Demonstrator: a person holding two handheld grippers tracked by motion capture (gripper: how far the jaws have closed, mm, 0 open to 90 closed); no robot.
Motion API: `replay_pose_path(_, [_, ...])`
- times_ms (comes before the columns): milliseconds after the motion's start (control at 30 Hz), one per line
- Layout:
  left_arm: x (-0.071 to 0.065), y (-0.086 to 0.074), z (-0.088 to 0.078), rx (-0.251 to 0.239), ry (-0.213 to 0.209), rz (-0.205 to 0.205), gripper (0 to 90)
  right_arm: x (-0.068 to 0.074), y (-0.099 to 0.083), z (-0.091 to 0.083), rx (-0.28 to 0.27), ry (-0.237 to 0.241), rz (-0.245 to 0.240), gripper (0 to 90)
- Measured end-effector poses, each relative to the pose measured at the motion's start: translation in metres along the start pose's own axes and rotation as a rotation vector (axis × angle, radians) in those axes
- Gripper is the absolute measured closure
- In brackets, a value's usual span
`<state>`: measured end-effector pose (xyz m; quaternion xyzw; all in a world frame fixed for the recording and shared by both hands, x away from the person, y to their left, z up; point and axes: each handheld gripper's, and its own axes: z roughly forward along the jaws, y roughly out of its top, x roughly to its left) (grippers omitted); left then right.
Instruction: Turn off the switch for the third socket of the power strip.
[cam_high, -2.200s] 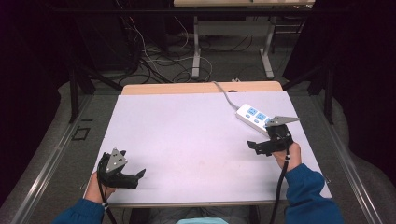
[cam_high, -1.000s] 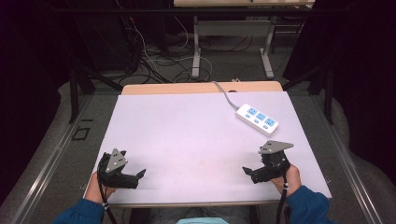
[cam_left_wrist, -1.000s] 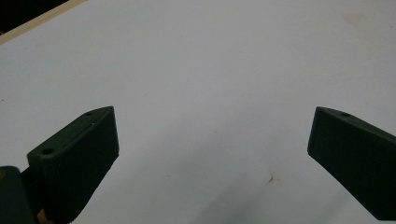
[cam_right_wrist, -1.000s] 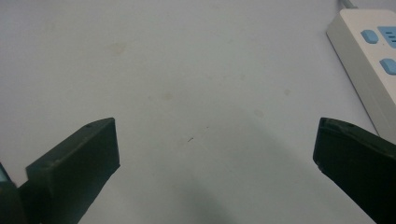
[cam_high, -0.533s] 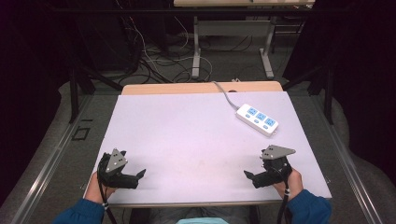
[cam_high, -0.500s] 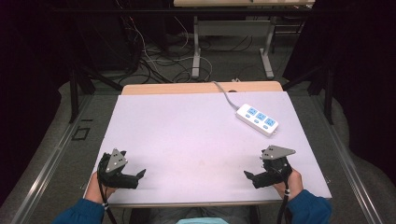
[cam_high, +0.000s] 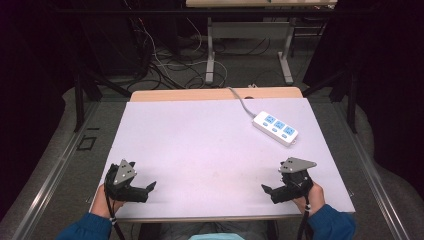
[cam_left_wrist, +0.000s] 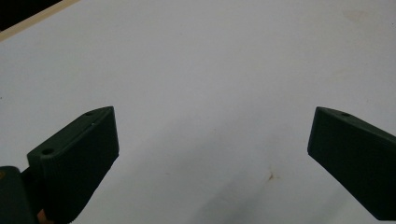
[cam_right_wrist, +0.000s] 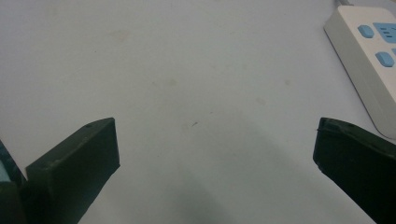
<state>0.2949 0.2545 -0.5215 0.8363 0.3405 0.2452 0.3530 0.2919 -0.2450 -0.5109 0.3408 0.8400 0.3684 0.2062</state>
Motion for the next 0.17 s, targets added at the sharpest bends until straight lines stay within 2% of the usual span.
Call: replay_pose_path(167, [0.0001,0.0001,0.0008,-0.002,0.003,0.003,1.8,-0.0001,0.0,-0.0001,0.004,0.001,0.001,0.0])
